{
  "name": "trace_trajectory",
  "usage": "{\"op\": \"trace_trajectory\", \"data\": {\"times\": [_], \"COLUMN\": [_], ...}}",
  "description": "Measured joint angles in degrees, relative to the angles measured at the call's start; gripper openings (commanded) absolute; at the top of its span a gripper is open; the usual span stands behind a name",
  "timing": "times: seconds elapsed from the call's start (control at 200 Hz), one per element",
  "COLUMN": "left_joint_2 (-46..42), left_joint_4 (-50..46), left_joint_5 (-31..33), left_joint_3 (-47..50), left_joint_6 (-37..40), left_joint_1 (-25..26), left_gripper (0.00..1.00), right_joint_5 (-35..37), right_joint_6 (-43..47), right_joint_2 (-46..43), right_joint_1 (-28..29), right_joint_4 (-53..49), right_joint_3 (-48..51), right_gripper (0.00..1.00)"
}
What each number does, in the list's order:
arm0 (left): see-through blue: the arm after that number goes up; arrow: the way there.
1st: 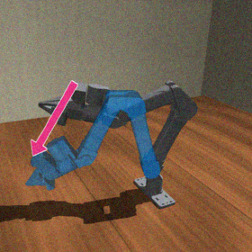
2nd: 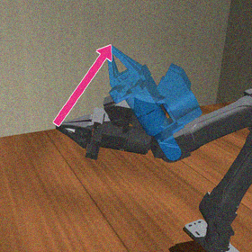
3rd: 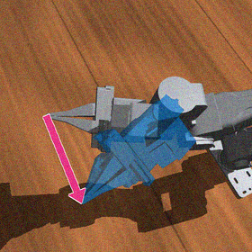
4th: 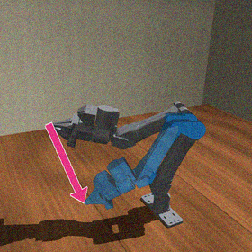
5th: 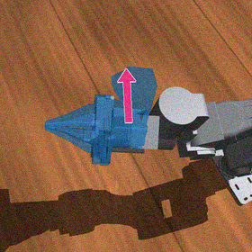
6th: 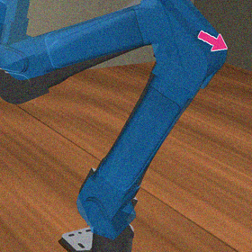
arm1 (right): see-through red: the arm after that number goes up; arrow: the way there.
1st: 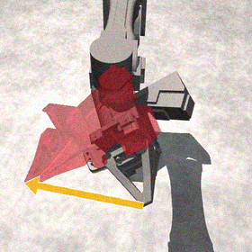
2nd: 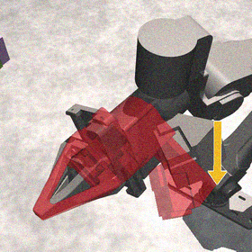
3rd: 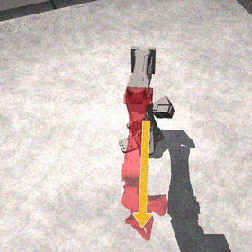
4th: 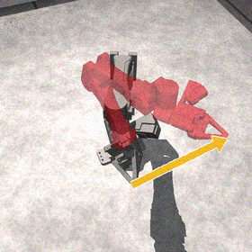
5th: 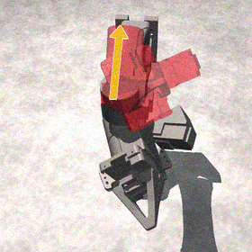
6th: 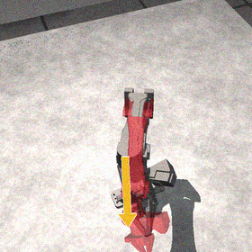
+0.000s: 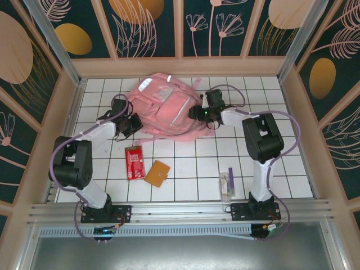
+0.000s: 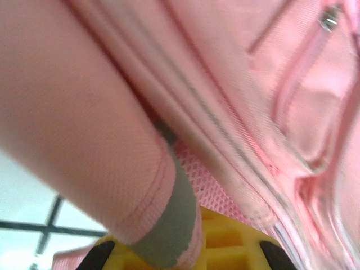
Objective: Pack the student bag
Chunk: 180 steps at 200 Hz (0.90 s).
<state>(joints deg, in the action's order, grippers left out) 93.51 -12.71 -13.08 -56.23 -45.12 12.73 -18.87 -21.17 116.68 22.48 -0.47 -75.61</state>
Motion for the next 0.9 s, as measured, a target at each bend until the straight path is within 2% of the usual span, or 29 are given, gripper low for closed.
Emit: {"op": "trace_trajectory", "data": {"times": [0.13,0.235,0.36,0.435,0.5,0.566,0.731,0.821,0.901], "left_joint_2": [-1.97,-3.26,-3.65,-3.65,-3.65,-3.65,-3.65,-3.87,-4.74], "left_joint_4": [-0.04,0.92,0.92,0.96,1.14,1.16,1.40,1.33,1.31], "left_joint_5": [-1.60,-3.10,-3.63,-4.26,-4.79,-5.31,-7.50,-8.46,-9.22], "left_joint_3": [0.00,2.12,4.22,4.33,4.33,4.26,4.09,4.07,4.09], "left_joint_6": [-3.85,-7.78,-11.34,-12.61,-13.49,-14.05,-15.32,-15.87,-16.09], "left_joint_1": [2.80,3.89,4.22,4.22,4.22,4.22,4.22,4.22,4.22], "left_gripper": [0.00,0.00,0.00,0.00,0.00,0.00,0.00,0.00,0.00], "right_joint_5": [1.92,4.31,6.86,8.09,8.52,6.93,2.82,2.25,2.97], "right_joint_6": [-1.07,-2.01,-2.34,-2.29,-2.43,-2.08,3.61,11.67,20.72], "right_joint_2": [0.04,-3.69,-16.50,-25.94,-32.59,-36.17,-32.30,-29.62,-28.76], "right_joint_1": [-1.42,-1.77,-1.36,0.09,3.67,9.68,25.68,29.40,30.18], "right_joint_4": [-0.52,-4.15,-8.63,-11.28,-12.24,-11.96,-5.62,2.29,14.40], "right_joint_3": [-1.88,-0.74,6.75,11.45,14.86,17.38,21.88,26.21,33.18], "right_gripper": [0.63,0.66,0.67,0.64,0.59,0.57,0.57,0.55,0.51]}}
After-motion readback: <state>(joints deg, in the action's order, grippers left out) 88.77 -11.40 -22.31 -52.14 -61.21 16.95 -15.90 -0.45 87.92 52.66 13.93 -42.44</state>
